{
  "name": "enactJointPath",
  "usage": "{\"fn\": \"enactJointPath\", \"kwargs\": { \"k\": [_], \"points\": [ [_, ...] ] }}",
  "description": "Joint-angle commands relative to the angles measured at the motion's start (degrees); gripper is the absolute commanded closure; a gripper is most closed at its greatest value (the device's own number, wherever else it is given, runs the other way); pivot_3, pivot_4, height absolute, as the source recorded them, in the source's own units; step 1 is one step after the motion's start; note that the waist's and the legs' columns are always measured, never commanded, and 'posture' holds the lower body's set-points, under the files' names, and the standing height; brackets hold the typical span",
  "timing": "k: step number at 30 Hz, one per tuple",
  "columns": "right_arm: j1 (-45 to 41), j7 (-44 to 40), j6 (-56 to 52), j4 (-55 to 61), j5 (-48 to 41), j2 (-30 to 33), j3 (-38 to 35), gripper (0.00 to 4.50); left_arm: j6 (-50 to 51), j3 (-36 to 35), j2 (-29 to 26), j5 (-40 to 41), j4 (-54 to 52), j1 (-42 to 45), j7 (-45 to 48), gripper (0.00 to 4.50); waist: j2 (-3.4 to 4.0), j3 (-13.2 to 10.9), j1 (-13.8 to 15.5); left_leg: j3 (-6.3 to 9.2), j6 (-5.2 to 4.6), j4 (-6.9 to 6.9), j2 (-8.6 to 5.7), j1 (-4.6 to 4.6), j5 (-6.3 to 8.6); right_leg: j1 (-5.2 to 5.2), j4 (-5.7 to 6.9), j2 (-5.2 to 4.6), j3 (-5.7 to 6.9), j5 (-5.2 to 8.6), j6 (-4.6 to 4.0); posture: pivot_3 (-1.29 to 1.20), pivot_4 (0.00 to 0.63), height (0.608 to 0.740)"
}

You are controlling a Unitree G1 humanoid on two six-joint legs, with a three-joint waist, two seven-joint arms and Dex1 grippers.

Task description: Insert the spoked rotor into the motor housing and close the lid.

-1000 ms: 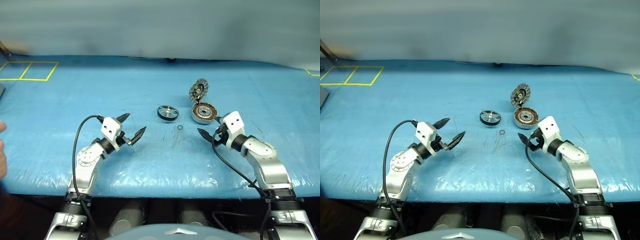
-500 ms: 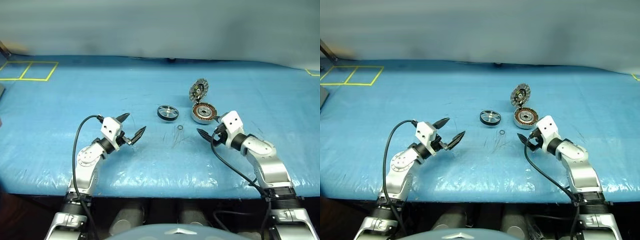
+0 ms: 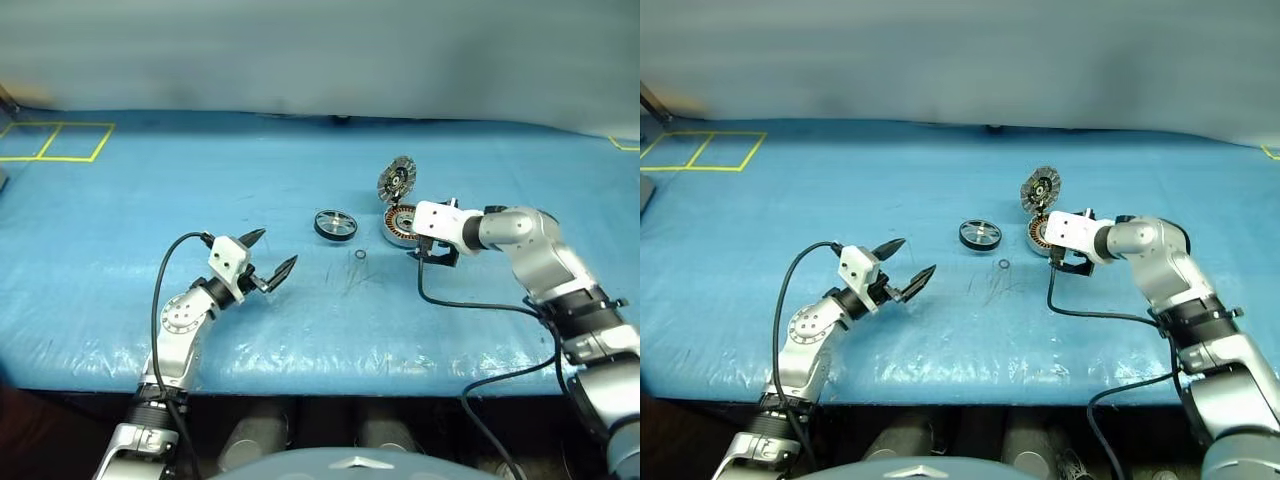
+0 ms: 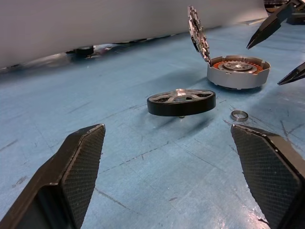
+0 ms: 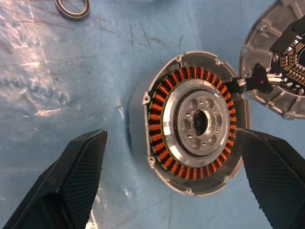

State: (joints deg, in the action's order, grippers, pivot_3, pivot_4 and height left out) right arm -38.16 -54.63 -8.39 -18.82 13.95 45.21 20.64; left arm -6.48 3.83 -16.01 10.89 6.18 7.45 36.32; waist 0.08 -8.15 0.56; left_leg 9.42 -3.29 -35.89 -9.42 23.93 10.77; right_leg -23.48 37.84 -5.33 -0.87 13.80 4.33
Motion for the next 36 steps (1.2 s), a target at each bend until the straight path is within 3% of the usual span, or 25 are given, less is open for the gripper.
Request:
{"fn": "enactJointPath", "kwargs": {
  "k": [1,15,22,25,29,32,36],
  "points": [
    [-3.7,-1.4,3.5,-3.7,2.5,-0.6,1.3,0.00,-1.0,-0.2,-0.1,-0.2,-1.9,-0.5,-0.3,0.00,0.00,0.0,0.2,0.00,0.00,0.01,-0.01,0.00,0.00,0.00,-0.01,-0.02,-0.01,0.00,0.00,0.00,0.150,0.740],
    [-4.8,-4.7,6.5,-9.1,5.6,-2.3,2.5,0.00,-0.8,-0.2,0.1,-0.6,-3.0,-1.9,-0.9,0.00,0.00,0.0,0.3,0.00,-0.09,0.01,-0.03,0.02,0.10,-0.04,0.04,-0.03,-0.02,-0.01,0.02,0.00,0.150,0.740],
    [-6.9,-4.6,8.4,-18.3,6.8,-4.9,3.5,0.00,-0.6,-0.2,-0.3,-0.6,-3.3,-2.0,-0.9,0.00,-0.02,0.0,0.1,-0.01,-0.13,0.00,-0.02,-0.08,0.13,0.06,0.05,-0.01,-0.02,-0.02,0.02,0.00,0.150,0.740],
    [-8.6,-3.9,9.8,-24.0,7.9,-6.0,4.1,0.55,-0.5,-0.2,-0.3,-0.7,-3.5,-2.0,-1.0,0.00,-0.03,0.0,0.1,-0.01,-0.14,-0.02,0.00,-0.17,0.13,0.16,0.05,0.03,-0.03,-0.06,-0.01,0.00,0.150,0.740],
    [-10.2,-2.7,11.9,-29.2,9.5,-6.8,5.0,1.82,-0.4,-0.1,-0.4,-0.7,-3.6,-2.1,-1.0,0.00,-0.07,0.0,0.4,0.02,-0.11,-0.04,0.00,-0.22,0.04,0.21,0.11,0.04,-0.01,-0.08,-0.03,0.00,0.150,0.740],
    [-11.2,-2.6,13.5,-32.1,10.4,-7.2,5.5,1.82,-0.4,0.1,-0.3,-0.8,-3.5,-2.0,-1.0,0.00,-0.09,0.1,0.5,0.03,-0.12,-0.06,-0.01,-0.25,0.01,0.27,0.10,0.05,-0.01,-0.12,-0.01,0.00,0.150,0.740],
    [-11.4,-2.7,14.3,-33.1,10.8,-7.4,5.8,2.30,-0.4,0.4,-0.1,-0.9,-3.5,-1.9,-1.0,0.00,-0.12,0.1,0.6,0.04,-0.13,-0.08,-0.02,-0.37,0.00,0.43,0.08,0.04,-0.01,-0.15,0.00,0.00,0.150,0.740]
  ]
}}
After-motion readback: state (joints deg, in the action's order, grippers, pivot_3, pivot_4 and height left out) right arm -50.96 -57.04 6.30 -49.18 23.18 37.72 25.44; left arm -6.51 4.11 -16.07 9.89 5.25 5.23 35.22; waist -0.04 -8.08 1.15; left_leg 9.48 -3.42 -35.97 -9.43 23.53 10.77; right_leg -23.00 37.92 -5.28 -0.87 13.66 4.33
